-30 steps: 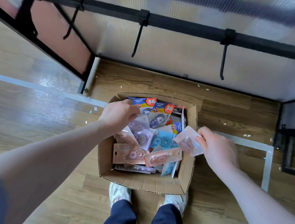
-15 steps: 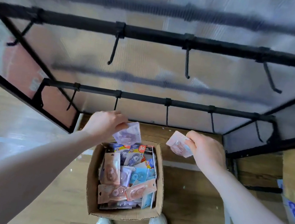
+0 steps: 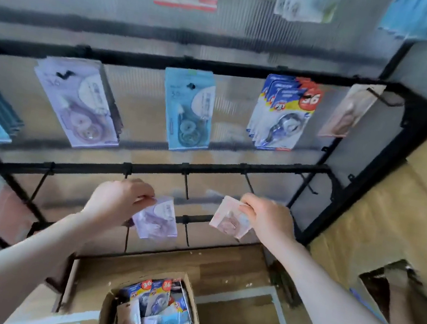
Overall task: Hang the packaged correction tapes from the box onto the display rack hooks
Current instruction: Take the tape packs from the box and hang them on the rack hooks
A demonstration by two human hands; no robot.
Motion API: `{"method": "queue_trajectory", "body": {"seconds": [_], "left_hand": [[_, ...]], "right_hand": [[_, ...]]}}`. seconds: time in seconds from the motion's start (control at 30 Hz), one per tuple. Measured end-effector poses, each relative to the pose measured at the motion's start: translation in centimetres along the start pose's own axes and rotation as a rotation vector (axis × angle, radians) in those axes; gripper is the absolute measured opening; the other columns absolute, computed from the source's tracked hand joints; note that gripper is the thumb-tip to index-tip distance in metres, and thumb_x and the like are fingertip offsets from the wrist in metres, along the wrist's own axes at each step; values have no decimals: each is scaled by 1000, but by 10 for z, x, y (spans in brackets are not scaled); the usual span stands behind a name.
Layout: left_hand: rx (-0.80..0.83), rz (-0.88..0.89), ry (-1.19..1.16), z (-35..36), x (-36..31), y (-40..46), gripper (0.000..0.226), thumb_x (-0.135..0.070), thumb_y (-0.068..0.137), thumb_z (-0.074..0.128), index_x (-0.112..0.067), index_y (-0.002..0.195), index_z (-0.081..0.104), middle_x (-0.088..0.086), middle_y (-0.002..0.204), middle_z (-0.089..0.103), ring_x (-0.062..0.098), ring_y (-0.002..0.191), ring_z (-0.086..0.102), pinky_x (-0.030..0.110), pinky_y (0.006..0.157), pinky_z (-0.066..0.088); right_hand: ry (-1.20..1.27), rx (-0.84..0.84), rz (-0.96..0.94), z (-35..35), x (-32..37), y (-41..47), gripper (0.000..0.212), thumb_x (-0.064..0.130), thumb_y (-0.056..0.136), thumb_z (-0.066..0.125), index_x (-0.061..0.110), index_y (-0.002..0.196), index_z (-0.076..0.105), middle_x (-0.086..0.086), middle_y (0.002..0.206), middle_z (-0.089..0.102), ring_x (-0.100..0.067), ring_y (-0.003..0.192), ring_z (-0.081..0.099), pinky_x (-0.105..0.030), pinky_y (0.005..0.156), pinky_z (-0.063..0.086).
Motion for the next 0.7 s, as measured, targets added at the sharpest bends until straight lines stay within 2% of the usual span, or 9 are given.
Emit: {"method": "queue_trajectory", "body": {"seconds": [0.07, 0.2, 0.3, 0.43, 0.5, 0.57, 0.63, 0.7], "left_hand": [[-26, -21, 10, -27, -16, 10, 15, -33, 87, 62, -21, 93, 70, -5, 92, 67, 23, 81, 63, 27, 60, 41], [-39, -45, 49, -65, -58, 27, 16, -38, 87, 60, -25, 92, 69, -7, 90, 68, 18, 78, 60, 26, 59, 39], [-79, -64, 57, -85, -93, 41, 17, -40, 87, 60, -26, 93, 69, -8, 92, 68, 19, 80, 62, 27, 61, 40], [-109, -74, 123, -103, -146, 65, 23, -42, 87, 59, -26, 100, 69, -7, 102, 68, 20, 89, 62, 26, 61, 38], [-130, -76, 128, -109, -173, 77, 23, -40, 89, 58, -26, 103, 68, -8, 105, 67, 19, 93, 61, 26, 59, 33], [-146, -57, 106, -110, -195, 89, 21, -37, 89, 57, -24, 102, 68, -8, 105, 66, 17, 93, 60, 26, 61, 33], [-163, -49, 87, -109, -212, 99, 19, -35, 90, 57, -23, 99, 68, -9, 103, 66, 15, 92, 60, 25, 63, 36], [-163, -58, 85, -107, -225, 108, 19, -36, 90, 56, -24, 99, 68, -10, 102, 66, 14, 91, 60, 23, 64, 38]], "right_hand": [[28, -36, 11, -28, -8, -2, 21, 38, 94, 46, 20, 97, 57, -4, 87, 66, -27, 83, 59, -31, 56, 34], [68, -112, 17, -84, -33, -12, 17, 33, 92, 52, 19, 99, 60, -3, 92, 66, -26, 87, 59, -30, 58, 31], [89, -178, -9, -123, -58, -14, 15, 32, 91, 54, 22, 97, 64, 0, 93, 69, -26, 89, 62, -32, 65, 42], [82, -283, -58, -171, -98, -12, 17, 32, 93, 55, 22, 99, 66, 3, 93, 70, -21, 86, 64, -31, 64, 46], [83, -342, -100, -193, -118, -9, 12, 28, 91, 58, 20, 92, 67, 5, 87, 69, -18, 79, 63, -28, 56, 42], [83, -402, -147, -212, -137, -3, 7, 23, 87, 64, 19, 83, 68, 6, 77, 68, -16, 68, 61, -18, 47, 30], [75, -450, -188, -228, -153, 4, 5, 19, 83, 69, 17, 79, 68, 7, 71, 67, -16, 61, 62, -10, 47, 21], [70, -486, -202, -241, -166, 11, 4, 15, 82, 70, 16, 78, 68, 5, 71, 68, -17, 59, 62, -8, 48, 17]]}}
Point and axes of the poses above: each hand's wrist, its own y-axis towards the middle knuckle, its own z-axis out of the palm, x = y × z, the point moved 7 cm from there along y, towards the middle knuckle
